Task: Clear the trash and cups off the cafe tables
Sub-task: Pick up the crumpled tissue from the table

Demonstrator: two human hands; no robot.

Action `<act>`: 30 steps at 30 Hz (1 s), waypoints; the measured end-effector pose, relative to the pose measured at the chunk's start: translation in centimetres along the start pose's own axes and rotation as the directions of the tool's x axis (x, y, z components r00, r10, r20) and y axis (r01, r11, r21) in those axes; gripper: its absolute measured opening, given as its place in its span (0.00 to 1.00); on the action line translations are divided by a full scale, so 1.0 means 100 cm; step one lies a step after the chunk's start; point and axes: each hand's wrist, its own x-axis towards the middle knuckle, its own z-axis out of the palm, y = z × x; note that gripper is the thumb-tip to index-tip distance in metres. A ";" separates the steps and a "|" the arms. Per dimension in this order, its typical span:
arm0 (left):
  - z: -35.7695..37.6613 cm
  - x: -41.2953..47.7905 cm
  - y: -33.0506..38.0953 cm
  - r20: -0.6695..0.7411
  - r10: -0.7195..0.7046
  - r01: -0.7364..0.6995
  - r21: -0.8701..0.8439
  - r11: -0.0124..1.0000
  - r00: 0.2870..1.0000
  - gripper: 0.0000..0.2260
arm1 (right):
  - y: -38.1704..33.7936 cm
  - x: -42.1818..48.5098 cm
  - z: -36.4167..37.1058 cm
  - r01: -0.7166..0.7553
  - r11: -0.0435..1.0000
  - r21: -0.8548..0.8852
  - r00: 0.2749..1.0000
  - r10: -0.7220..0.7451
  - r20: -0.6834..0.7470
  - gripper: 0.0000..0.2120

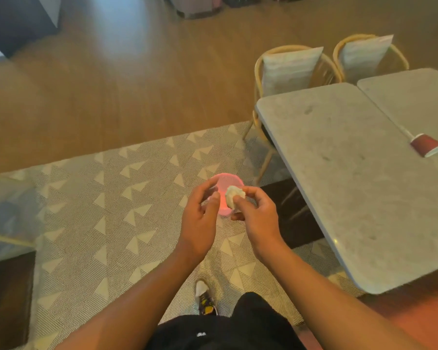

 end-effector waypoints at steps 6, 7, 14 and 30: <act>0.003 0.085 -0.024 -0.011 -0.045 0.045 0.059 0.997 0.999 0.14 | 0.011 0.090 0.008 -0.052 0.999 -0.010 0.998 0.052 -0.037 0.07; 0.005 0.098 -0.030 -0.011 -0.059 0.059 0.065 0.996 0.998 0.14 | 0.015 0.106 0.008 -0.068 0.998 -0.008 0.997 0.067 -0.039 0.07; 0.031 0.189 -0.082 -0.078 -0.121 0.128 0.091 0.988 0.990 0.13 | 0.055 0.233 0.012 -0.174 0.983 -0.054 0.984 0.172 -0.043 0.09; 0.064 0.326 -0.395 -0.050 -0.352 0.354 0.069 0.933 0.935 0.18 | 0.346 0.472 0.025 -0.467 0.875 -0.128 0.876 0.437 -0.206 0.11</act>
